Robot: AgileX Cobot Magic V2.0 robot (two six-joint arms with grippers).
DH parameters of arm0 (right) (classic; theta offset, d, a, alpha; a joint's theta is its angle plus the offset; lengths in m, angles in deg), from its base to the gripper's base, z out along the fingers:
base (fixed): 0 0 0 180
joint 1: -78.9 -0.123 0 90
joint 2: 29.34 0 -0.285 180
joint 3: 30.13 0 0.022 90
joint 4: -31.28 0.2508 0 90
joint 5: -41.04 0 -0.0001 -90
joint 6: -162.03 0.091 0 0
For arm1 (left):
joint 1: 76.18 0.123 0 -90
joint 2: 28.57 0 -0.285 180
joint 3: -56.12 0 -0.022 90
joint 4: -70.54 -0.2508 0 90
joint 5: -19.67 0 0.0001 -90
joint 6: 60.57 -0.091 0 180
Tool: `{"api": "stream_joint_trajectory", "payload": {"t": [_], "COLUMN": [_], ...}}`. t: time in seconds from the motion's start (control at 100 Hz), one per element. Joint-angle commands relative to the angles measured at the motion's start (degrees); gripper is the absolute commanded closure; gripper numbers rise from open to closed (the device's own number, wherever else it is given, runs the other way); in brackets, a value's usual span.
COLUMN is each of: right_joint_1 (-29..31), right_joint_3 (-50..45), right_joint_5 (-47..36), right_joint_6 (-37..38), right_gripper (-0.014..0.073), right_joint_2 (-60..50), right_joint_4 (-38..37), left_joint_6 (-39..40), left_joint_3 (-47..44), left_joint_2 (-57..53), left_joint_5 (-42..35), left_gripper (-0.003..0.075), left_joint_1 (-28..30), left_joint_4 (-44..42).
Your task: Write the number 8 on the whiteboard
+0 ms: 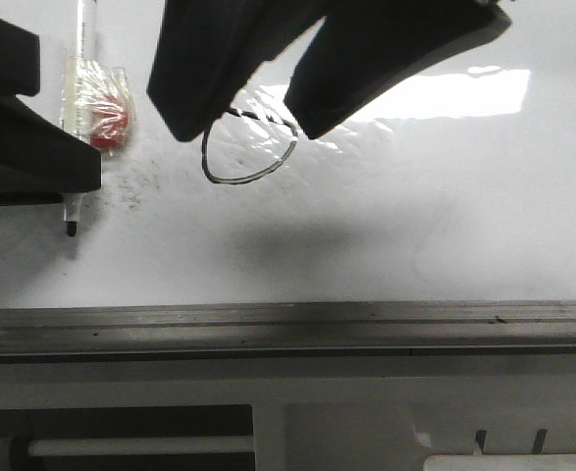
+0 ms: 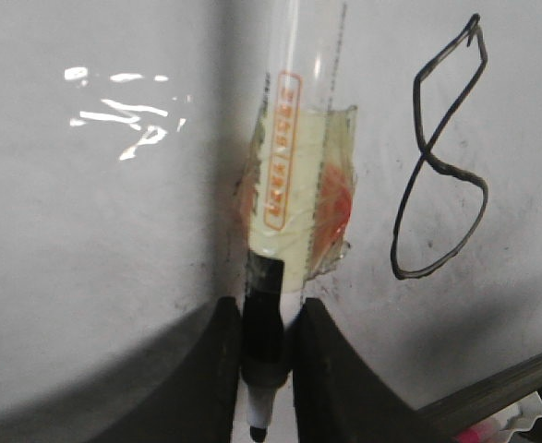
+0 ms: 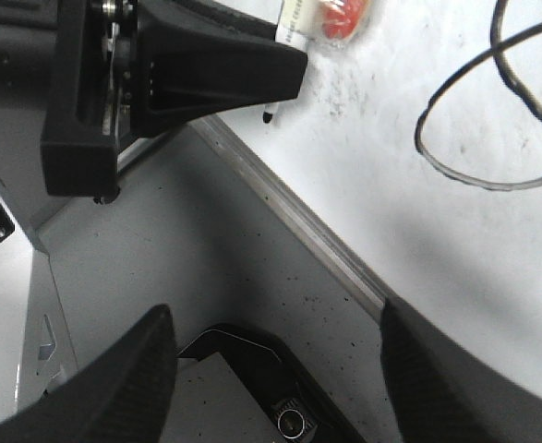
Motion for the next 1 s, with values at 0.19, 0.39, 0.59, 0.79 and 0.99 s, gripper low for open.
{"api": "stream_joint_trajectory", "payload": {"t": [0.19,0.39,0.59,0.79,0.99], "right_joint_1": [0.07,0.07,0.07,0.07,0.07], "right_joint_3": [1.45,1.45,1.45,1.45,1.36], "right_joint_5": [-2.52,-3.91,-4.43,-5.35,-8.51], "right_joint_6": [-0.27,-0.27,-0.27,-0.27,-0.27], "right_gripper": [0.0177,0.0177,0.0178,0.0454,0.0657], "right_joint_2": [-1.10,-1.10,-1.10,-1.10,-2.03], "right_joint_4": [0.55,0.93,0.93,-0.42,-3.59], "left_joint_6": [0.60,0.60,0.60,0.60,0.60], "left_joint_3": [1.79,1.79,1.79,1.79,1.79], "left_joint_2": [-0.22,-0.22,-1.11,-5.51,-13.42], "left_joint_5": [-1.80,-1.02,0.64,1.73,2.94], "left_gripper": [0.0692,0.0413,0.0370,0.0370,0.0507], "left_joint_1": [0.22,0.22,0.22,0.22,0.22], "left_joint_4": [0.12,0.23,2.45,2.45,-0.76]}}
